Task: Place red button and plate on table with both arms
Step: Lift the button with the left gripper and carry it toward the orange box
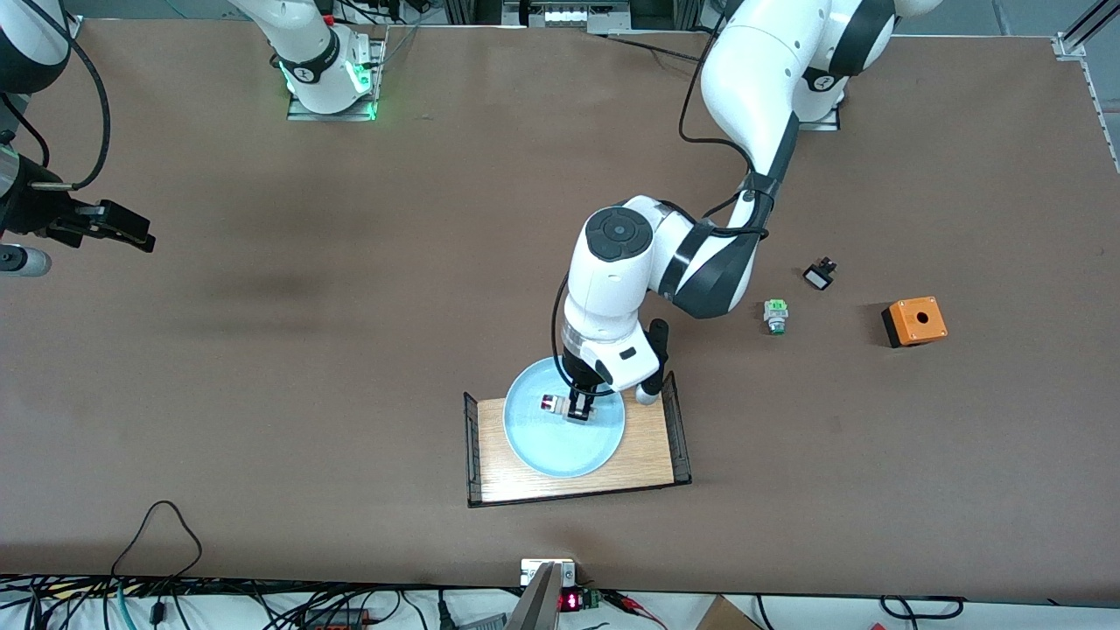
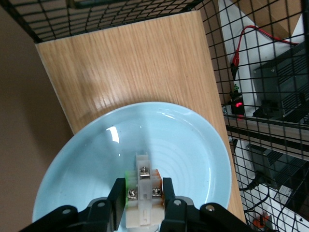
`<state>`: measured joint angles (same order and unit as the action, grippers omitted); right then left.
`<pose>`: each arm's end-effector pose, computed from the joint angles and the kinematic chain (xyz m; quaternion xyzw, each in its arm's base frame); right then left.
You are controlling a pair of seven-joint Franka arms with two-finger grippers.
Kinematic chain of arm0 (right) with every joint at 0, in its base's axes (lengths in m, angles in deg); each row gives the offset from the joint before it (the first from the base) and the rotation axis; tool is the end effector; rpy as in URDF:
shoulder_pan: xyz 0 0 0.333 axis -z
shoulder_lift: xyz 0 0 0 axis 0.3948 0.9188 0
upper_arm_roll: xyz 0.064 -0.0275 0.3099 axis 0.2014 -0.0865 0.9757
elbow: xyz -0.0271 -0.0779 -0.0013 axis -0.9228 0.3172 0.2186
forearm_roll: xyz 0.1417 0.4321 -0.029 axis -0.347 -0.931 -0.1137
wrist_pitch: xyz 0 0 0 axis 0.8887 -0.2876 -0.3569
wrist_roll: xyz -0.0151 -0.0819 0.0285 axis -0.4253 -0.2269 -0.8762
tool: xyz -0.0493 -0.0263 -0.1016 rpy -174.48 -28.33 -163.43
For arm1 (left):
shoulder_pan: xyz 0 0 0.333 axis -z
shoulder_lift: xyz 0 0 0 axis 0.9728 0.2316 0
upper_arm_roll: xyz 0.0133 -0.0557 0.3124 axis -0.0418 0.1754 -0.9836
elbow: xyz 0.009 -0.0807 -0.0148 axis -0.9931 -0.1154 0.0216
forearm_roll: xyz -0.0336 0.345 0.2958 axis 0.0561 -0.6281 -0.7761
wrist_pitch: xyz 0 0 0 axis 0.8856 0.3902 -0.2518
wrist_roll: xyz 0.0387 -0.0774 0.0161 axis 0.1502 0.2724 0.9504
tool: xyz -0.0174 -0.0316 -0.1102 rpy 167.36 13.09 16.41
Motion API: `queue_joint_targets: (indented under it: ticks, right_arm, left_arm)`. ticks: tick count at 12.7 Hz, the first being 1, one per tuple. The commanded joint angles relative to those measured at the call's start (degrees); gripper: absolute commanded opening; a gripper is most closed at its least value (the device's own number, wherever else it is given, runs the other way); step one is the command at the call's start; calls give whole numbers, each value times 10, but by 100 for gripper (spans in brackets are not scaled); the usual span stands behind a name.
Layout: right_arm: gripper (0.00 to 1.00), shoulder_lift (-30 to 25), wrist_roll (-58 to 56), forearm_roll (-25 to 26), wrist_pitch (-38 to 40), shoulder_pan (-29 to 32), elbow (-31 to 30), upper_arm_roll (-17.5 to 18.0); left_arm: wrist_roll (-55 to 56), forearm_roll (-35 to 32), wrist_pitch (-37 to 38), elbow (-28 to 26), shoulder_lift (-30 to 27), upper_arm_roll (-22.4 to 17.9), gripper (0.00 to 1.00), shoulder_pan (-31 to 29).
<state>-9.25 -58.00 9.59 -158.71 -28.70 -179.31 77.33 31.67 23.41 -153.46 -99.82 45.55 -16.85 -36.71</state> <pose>0.6385 -0.0343 0.5415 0.9994 -0.0242 -0.0217 0.0146 0.7328 -0.4994 0.3256 0.7547 0.6260 0.1051 0.1659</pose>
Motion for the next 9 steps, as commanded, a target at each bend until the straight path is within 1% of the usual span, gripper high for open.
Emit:
queue_joint_targets:
  ticks: [1, 5, 6, 9]
  right_arm:
    - [100, 1, -7, 2, 9, -3, 8, -1]
    - [100, 1, -7, 1, 9, -1, 8, -1]
    - [100, 1, -7, 1, 9, -1, 8, -1]
    - [100, 1, -7, 1, 9, -1, 8, -1]
  left_arm:
    - [8, -2, 26, 14, -11, -10, 2, 1]
    - [-13, 2, 86, 15, -76, -5, 1, -35]
    - [-40, 4, 103, 15, -88, -1, 1, -48]
    - [-132, 48, 140, 14, -113, -4, 1, -85]
